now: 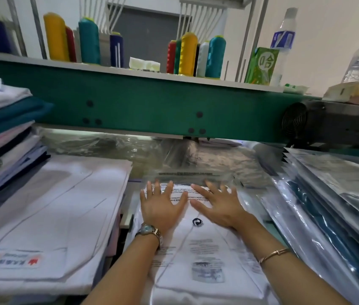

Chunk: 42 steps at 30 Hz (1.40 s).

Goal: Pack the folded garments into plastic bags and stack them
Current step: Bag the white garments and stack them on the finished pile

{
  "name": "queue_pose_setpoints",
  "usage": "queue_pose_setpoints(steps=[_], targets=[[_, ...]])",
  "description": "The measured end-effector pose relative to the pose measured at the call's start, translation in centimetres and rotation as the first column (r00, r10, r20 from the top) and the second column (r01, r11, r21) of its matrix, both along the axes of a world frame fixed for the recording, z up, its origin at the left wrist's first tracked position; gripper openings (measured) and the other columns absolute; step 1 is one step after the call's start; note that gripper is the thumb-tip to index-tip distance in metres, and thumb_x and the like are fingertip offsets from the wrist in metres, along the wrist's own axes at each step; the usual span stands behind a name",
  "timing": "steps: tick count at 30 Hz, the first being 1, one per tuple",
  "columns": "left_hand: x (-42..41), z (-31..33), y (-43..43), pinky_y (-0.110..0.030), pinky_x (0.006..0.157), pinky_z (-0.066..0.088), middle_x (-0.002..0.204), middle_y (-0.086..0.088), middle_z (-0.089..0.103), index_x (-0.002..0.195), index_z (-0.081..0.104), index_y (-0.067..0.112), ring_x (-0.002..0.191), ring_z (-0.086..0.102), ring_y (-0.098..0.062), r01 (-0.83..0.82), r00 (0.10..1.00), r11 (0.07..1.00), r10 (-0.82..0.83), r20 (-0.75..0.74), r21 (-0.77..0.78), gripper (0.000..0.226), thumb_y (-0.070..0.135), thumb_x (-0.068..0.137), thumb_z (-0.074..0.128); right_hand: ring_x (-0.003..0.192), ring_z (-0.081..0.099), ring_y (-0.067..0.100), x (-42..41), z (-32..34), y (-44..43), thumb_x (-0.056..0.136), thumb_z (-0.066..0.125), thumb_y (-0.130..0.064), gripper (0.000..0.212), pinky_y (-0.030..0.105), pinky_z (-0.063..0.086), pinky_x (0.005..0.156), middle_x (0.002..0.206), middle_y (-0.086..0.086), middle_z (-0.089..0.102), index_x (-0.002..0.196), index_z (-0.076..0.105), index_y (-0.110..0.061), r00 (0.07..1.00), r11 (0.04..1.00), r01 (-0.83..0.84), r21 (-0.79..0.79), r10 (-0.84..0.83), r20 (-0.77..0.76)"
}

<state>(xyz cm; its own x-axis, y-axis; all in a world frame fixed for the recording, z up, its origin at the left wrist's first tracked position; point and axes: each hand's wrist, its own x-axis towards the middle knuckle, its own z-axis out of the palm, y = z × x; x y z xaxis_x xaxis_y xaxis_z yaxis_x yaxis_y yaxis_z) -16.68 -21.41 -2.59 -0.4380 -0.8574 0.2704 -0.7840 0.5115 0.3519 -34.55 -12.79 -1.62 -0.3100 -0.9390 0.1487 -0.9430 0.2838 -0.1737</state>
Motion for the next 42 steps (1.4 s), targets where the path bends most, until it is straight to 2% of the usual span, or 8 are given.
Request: queue_pose_setpoints(steps=[9,17,21,24,26,29,34,42], targets=[[0.8,0.7,-1.2,-0.047,0.113,0.025,0.152,-0.001,0.038,0.142,0.043,0.037,0.142,0.026,-0.026,0.017,0.996,1.0,-0.018,0.092,0.014,0.075,0.081,0.084,0.026,0.137,0.037,0.022,-0.3,0.5,-0.4,0.073,0.006,-0.091,0.077,0.053,0.015,0.11,0.152,-0.008,0.036,0.142,0.013,-0.057,0.992,1.0,-0.01,0.026,0.013,-0.122],[1.8,-1.0,-1.9,-0.041,0.112,0.03,0.145,-0.008,0.044,0.134,0.053,0.03,0.132,0.039,-0.027,-0.114,0.976,0.993,0.115,-0.186,0.015,0.05,0.055,0.094,0.034,0.137,0.033,0.023,-0.2,-0.6,-0.1,0.071,0.001,-0.092,0.075,0.054,0.007,0.114,0.148,-0.007,0.038,0.14,0.006,-0.062,0.996,0.999,0.012,-0.035,-0.015,-0.091],[1.1,-0.3,-1.8,-0.044,0.123,0.002,0.162,-0.018,0.006,0.153,0.023,0.02,0.15,0.004,-0.03,-0.126,0.989,0.985,0.114,-0.098,-0.121,0.065,0.054,0.098,0.022,0.149,0.001,0.021,0.1,-0.2,0.2,0.079,0.004,-0.085,0.072,0.048,-0.024,0.113,0.16,-0.003,0.018,0.145,0.009,-0.057,0.998,0.986,0.034,-0.162,-0.041,-0.042],[1.0,0.7,-0.8,-0.049,0.121,-0.006,0.16,-0.019,-0.016,0.155,0.006,0.012,0.148,-0.018,-0.032,0.04,0.995,0.935,-0.007,0.095,-0.352,0.064,0.046,0.102,0.016,0.148,0.011,0.02,0.5,1.1,0.6,0.09,0.019,-0.07,0.064,0.049,-0.013,0.118,0.157,-0.003,0.028,0.146,0.031,-0.043,0.989,0.935,-0.022,-0.354,-0.031,-0.146],[1.1,1.3,1.0,-0.05,0.12,-0.007,0.158,-0.02,-0.023,0.156,0.003,0.013,0.147,-0.021,-0.034,0.216,0.962,0.933,-0.154,0.225,-0.287,0.063,0.044,0.103,0.016,0.141,0.033,0.023,1.0,2.0,1.1,0.091,0.033,-0.053,0.056,0.053,0.007,0.119,0.145,0.003,0.048,0.137,0.052,-0.028,0.974,0.88,-0.103,-0.463,-0.006,-0.227],[1.7,1.5,5.6,-0.054,0.119,-0.007,0.16,-0.01,-0.023,0.157,-0.001,0.022,0.148,-0.019,-0.031,0.404,0.871,0.905,-0.425,0.247,0.134,0.069,0.055,0.101,0.023,0.127,0.05,0.026,2.0,2.9,1.7,0.09,0.043,-0.029,0.04,0.049,0.019,0.116,0.123,0.006,0.065,0.119,0.067,-0.016,0.967,0.852,-0.084,-0.517,-0.056,-0.249],[5.3,0.2,11.9,-0.059,0.113,-0.013,0.163,0.009,-0.01,0.153,0.003,0.043,0.15,-0.013,-0.023,0.554,0.782,0.819,-0.573,0.246,0.148,0.066,0.07,0.094,0.014,0.143,0.021,0.031,4.5,2.7,4.4,0.098,0.031,-0.031,0.046,0.045,0.008,0.117,0.148,0.009,0.042,0.142,0.044,-0.026,0.976,0.956,0.215,-0.2,-0.219,0.0],[8.8,0.4,13.9,-0.065,0.114,-0.006,0.163,0.012,-0.005,0.147,-0.001,0.057,0.15,-0.006,-0.027,0.496,0.84,0.867,-0.492,0.228,0.042,0.088,0.096,0.072,0.021,0.149,0.003,0.031,7.1,0.5,12.1,0.101,0.018,-0.049,0.056,0.045,0.003,0.119,0.161,0.011,0.011,0.153,0.018,-0.029,0.98,0.978,0.195,-0.076,-0.196,-0.015]])
